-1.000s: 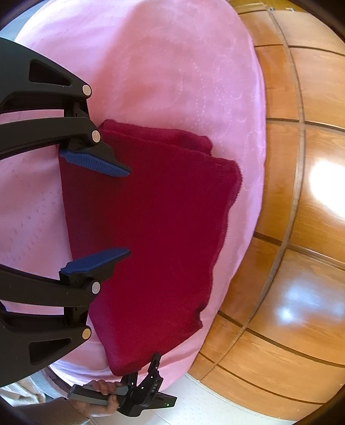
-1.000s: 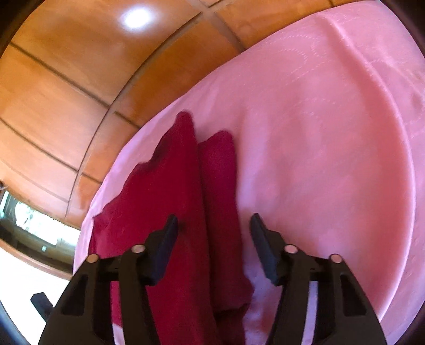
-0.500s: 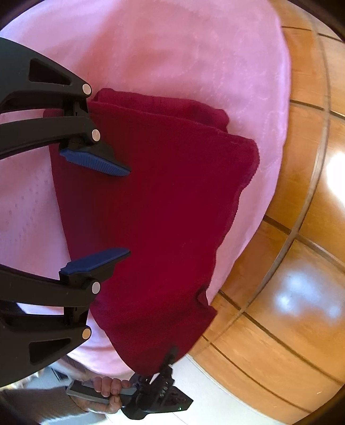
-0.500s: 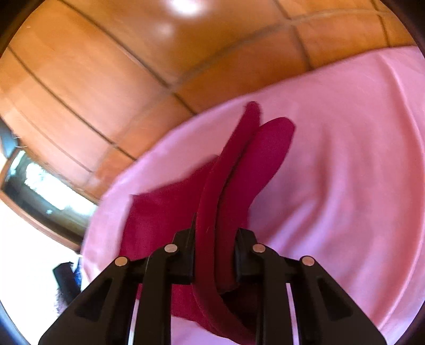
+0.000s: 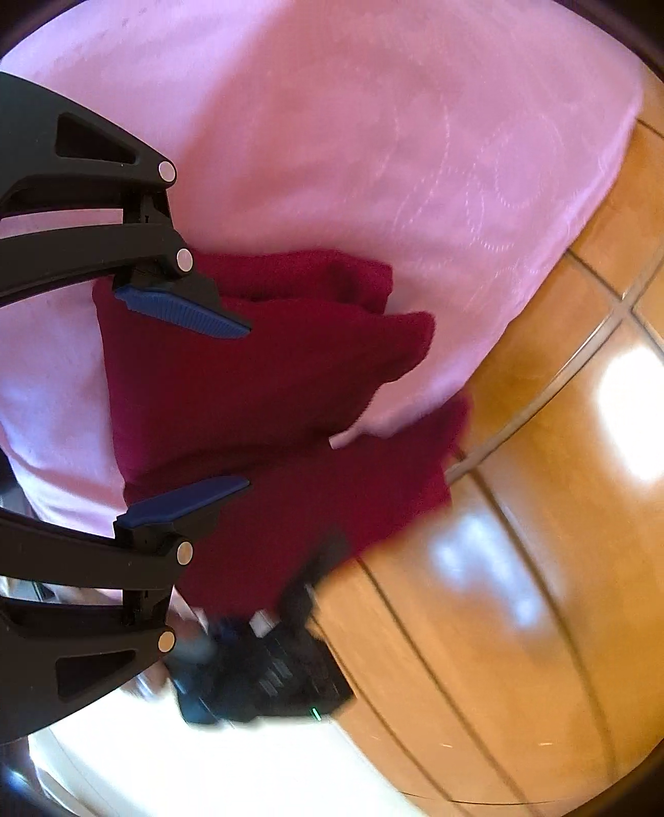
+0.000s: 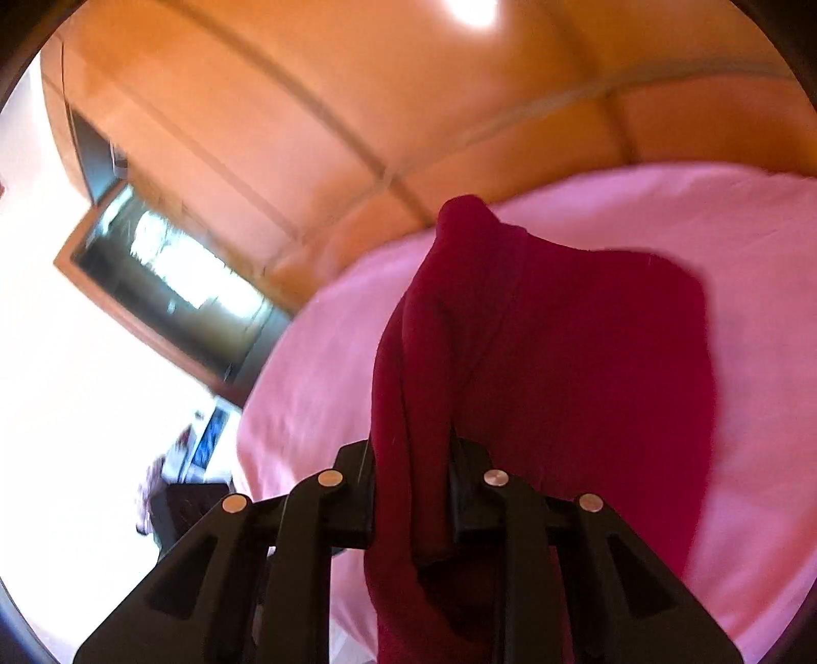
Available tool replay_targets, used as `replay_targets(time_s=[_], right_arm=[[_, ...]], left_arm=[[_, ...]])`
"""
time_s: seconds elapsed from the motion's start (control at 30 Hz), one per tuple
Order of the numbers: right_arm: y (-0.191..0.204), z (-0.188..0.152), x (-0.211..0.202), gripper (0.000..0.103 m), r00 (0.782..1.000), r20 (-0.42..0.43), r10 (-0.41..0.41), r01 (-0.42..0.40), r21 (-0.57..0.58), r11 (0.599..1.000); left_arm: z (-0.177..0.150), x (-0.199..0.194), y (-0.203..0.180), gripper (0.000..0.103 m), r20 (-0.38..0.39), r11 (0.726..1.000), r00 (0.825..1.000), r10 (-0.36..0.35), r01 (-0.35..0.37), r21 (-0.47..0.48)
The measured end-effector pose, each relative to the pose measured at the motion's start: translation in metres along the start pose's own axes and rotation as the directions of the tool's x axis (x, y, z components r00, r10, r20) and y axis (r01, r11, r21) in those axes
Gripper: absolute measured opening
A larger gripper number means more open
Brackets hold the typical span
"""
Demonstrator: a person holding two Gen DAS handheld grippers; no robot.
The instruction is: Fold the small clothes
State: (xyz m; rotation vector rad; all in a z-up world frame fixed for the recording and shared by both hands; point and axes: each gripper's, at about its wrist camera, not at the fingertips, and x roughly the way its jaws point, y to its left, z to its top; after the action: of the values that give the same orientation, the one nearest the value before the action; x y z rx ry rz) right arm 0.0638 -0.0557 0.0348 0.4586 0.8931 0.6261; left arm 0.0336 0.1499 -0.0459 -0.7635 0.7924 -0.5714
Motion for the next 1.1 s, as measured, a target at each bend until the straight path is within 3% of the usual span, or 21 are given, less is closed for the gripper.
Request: replay_targets(time_s=[0.07,0.13,0.27,0.3,0.4,0.53,0.63,0.73,0.87,0.93,1.0,1.07,1.1], right_arm=[[0.001,-0.007,0.028,0.019,0.998,-0.054,-0.043,0.042,-0.018,0.999],[0.001,-0.015,0.049,0.023,0.993,-0.093,-0.078,0.074,-0.048,0.996],[0.008,-0.027,0.041,0.058,0.997,-0.08,-0.004,-0.004,-0.1,0.995],[0.008,-0.03,0.034,0.062,0.997,-0.075,0.014,-0.021,-0.105,0.994],[0.009,-0.035,0.006,0.067,0.997,-0.041,0.061,-0.066,-0.112,0.992],[0.007,-0.052,-0.034,0.068,0.999,0.015,0.033,-0.03,-0.161,0.987],[0.004,-0.06,-0.038,0.071,1.0,0.022,-0.007,0.011,-0.185,0.983],[0.003,-0.073,-0.027,0.071,1.0,-0.006,-0.026,0.024,-0.192,0.981],[0.018,-0.088,-0.007,0.072,0.999,-0.054,0.003,-0.017,-0.256,0.967],[0.03,-0.096,0.009,0.074,0.997,-0.077,-0.009,-0.014,-0.296,0.955],[0.039,-0.106,0.026,0.078,0.994,-0.102,-0.033,-0.004,-0.342,0.94],[0.046,-0.113,0.035,0.082,0.993,-0.102,-0.059,0.015,-0.388,0.922],[0.048,-0.117,0.038,0.082,0.992,-0.11,-0.058,0.009,-0.403,0.915]], left_arm=[[0.004,-0.011,0.009,0.071,0.03,0.999,0.999,-0.019,0.021,-0.041],[0.007,-0.019,0.018,0.071,0.045,0.996,0.998,-0.038,0.041,-0.079],[0.013,-0.023,0.024,0.071,0.04,0.994,0.998,-0.04,0.043,-0.1],[0.014,-0.022,0.024,0.071,0.034,0.994,0.999,-0.038,0.042,-0.1],[0.019,-0.018,0.02,0.071,0.014,0.995,0.999,-0.039,0.04,-0.089],[0.027,-0.006,0.013,0.071,-0.021,0.994,0.998,-0.059,0.057,-0.088],[0.034,0.012,0.006,0.076,-0.078,0.996,0.995,-0.059,0.053,-0.078],[0.039,0.035,0.0,0.076,-0.151,0.997,0.988,-0.026,0.014,-0.078],[0.046,0.063,-0.004,0.076,-0.242,0.996,0.97,0.034,-0.052,-0.068],[0.046,0.07,-0.009,0.068,-0.277,0.997,0.958,0.07,-0.079,-0.024],[0.042,0.074,-0.014,0.049,-0.294,0.985,0.94,0.172,-0.16,0.065],[0.036,0.077,-0.008,0.048,-0.32,0.971,0.917,0.237,-0.216,0.1],[0.035,0.074,-0.001,0.048,-0.329,0.973,0.916,0.23,-0.218,0.073]])
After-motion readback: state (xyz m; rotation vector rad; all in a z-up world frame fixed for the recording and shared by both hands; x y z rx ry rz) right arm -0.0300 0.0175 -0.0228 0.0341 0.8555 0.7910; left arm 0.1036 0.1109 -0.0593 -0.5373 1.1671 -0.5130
